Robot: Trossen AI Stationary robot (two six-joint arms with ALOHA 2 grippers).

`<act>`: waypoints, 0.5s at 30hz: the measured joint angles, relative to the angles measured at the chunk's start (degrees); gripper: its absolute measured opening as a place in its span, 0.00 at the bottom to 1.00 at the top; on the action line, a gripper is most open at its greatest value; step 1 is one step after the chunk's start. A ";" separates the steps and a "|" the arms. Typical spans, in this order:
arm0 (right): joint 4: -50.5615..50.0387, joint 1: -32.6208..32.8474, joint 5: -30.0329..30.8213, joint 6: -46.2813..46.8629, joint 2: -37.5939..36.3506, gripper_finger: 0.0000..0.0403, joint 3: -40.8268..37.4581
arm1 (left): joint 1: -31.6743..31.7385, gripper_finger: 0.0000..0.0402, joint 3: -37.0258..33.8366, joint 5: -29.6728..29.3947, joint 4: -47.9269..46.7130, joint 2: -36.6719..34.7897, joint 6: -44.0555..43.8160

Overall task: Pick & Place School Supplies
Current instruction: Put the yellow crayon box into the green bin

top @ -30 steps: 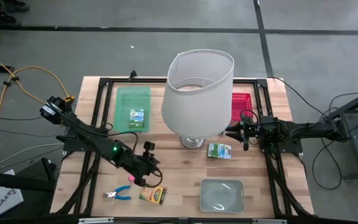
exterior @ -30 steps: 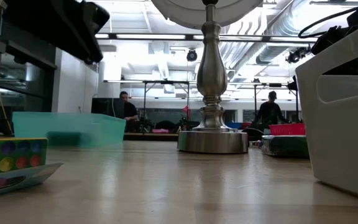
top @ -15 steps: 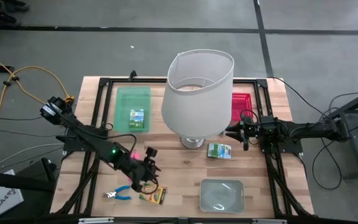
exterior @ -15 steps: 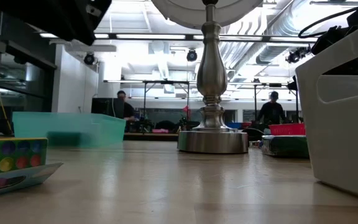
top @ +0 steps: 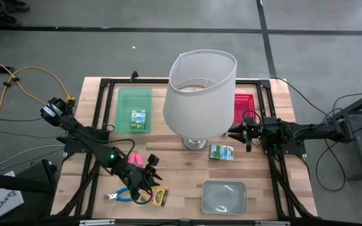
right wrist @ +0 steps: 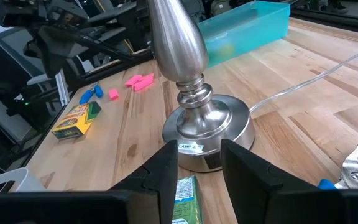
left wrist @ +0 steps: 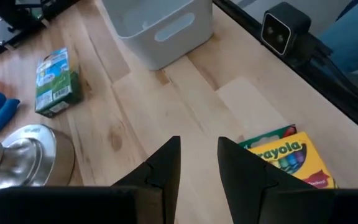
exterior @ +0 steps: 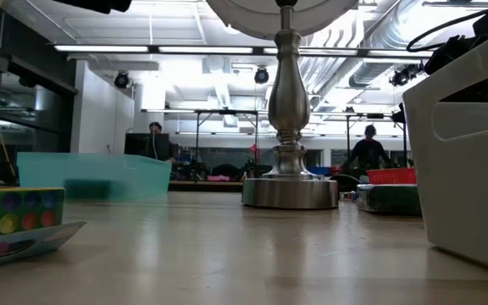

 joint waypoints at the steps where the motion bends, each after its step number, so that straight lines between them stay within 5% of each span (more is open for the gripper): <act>1: 0.04 0.00 -0.09 0.28 0.00 0.28 0.01 | 0.00 0.25 0.00 0.00 0.00 0.00 -0.10; 6: 4.28 -0.01 1.27 3.07 0.19 0.28 0.02 | 0.00 0.25 0.00 -4.04 -0.08 0.00 -9.04; 11: 12.86 1.67 -5.68 4.03 0.43 0.28 0.02 | 0.04 0.25 0.00 -7.62 -0.24 0.00 -18.01; 15: 21.74 6.17 -5.66 2.32 3.59 0.28 0.59 | 0.00 0.25 0.00 -10.20 -0.53 0.00 -20.08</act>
